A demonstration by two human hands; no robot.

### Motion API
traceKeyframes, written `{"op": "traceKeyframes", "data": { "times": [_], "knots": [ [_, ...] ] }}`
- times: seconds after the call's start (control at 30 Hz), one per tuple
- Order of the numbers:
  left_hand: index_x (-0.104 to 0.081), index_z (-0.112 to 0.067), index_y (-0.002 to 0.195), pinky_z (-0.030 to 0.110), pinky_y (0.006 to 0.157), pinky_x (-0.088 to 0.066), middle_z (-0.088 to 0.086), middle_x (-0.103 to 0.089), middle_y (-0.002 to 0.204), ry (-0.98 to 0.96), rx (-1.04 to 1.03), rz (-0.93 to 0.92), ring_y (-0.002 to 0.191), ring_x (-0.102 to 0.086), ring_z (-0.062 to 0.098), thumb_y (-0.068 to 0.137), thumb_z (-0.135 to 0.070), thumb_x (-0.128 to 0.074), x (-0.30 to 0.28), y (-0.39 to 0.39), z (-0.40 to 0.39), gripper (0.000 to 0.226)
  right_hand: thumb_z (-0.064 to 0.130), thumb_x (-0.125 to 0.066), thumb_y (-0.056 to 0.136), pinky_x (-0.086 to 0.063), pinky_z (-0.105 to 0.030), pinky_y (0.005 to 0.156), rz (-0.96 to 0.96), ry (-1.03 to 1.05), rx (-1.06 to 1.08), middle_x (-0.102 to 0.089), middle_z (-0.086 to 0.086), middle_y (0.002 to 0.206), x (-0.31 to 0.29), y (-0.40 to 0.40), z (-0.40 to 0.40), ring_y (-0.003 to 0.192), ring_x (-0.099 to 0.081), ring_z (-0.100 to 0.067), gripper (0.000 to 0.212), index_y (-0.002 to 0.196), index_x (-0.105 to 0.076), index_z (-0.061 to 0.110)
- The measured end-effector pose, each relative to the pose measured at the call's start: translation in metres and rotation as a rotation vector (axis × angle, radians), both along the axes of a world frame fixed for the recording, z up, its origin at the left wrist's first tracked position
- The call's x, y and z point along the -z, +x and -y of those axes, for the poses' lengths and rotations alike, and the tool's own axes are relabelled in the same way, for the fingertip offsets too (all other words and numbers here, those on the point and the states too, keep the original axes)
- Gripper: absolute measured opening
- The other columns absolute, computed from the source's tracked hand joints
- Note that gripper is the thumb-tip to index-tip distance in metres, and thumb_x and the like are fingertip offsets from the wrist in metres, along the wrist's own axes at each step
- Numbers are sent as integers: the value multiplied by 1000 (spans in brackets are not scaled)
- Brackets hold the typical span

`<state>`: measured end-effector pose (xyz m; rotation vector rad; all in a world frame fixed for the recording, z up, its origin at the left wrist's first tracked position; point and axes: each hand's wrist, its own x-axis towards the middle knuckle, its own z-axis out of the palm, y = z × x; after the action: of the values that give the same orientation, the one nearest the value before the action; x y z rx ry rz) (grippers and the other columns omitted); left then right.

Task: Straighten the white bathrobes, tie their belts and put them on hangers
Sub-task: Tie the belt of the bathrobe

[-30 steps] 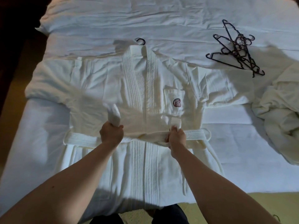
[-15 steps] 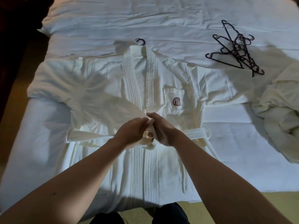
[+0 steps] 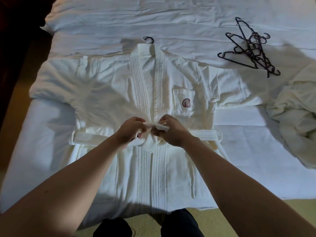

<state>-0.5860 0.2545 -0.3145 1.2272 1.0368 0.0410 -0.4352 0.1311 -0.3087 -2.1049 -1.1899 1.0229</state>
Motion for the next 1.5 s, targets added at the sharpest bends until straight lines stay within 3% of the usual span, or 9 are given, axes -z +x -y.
{"op": "traceKeyframes", "data": {
  "times": [0.17,0.43,0.53,0.7,0.8,0.97,1.1,1.27,1.5],
  "knots": [
    [-65,0,99,34,62,-42,22,-65,78,-161,-8,34,56,-56,22,102,-37,-44,7,-1,7,43,10,-80,79,-56,-40,60,440,299,-13,-56,-6,103,14,-12,-2,74,-64,-32,20,97,-73,18],
    [-59,-3,117,31,65,-41,17,-56,90,-584,154,199,70,-50,22,99,-3,-34,4,3,-13,31,19,-60,85,-51,-36,50,407,480,93,-52,-11,102,30,-33,0,64,-57,-32,14,96,-52,14],
    [-59,-5,102,36,62,-36,17,-54,85,-627,90,172,67,-46,27,101,-17,-34,7,7,-15,28,24,-53,88,-50,-35,59,287,480,78,-47,-10,108,27,-36,0,74,-57,-29,15,98,-42,24],
    [-79,-12,87,31,70,-59,16,-75,94,-90,-256,-125,80,-71,25,90,-8,-65,33,4,-18,14,51,-38,102,-31,-49,113,422,99,103,-38,1,142,31,-27,14,128,-43,-24,38,138,-46,41],
    [-76,-17,81,34,89,-58,11,-76,95,132,-412,-282,89,-72,25,83,-2,-70,43,-9,-24,16,58,-27,104,-16,-52,118,415,-159,279,-24,6,161,38,-15,33,146,-21,-19,47,150,-35,49],
    [-55,-26,137,36,103,-42,-1,-71,121,573,33,-422,121,-61,27,100,-37,-53,43,-43,-25,39,88,-41,78,-5,-58,121,171,-246,152,-6,7,167,40,3,62,154,2,-19,90,156,-23,47],
    [-59,-18,129,56,100,-38,15,-61,132,1052,-202,-634,116,-56,45,91,-36,-51,50,-94,-20,43,92,-47,66,-11,-58,118,325,-190,350,-12,6,166,36,28,88,153,-9,-17,101,153,-33,41],
    [-38,-17,140,55,108,-36,25,-48,143,552,-303,-878,126,-47,49,93,-41,-58,60,-145,-34,56,58,-42,96,-27,-51,107,285,-505,857,-39,-13,151,51,59,103,137,-37,-32,62,146,-37,22],
    [-51,-3,128,45,93,-42,28,-61,124,546,-381,-778,115,-55,49,99,-36,-56,61,-152,-52,44,45,-45,100,-37,-48,96,398,-476,662,-58,-17,128,58,80,113,120,-53,-39,42,122,-52,11]
  ]
}}
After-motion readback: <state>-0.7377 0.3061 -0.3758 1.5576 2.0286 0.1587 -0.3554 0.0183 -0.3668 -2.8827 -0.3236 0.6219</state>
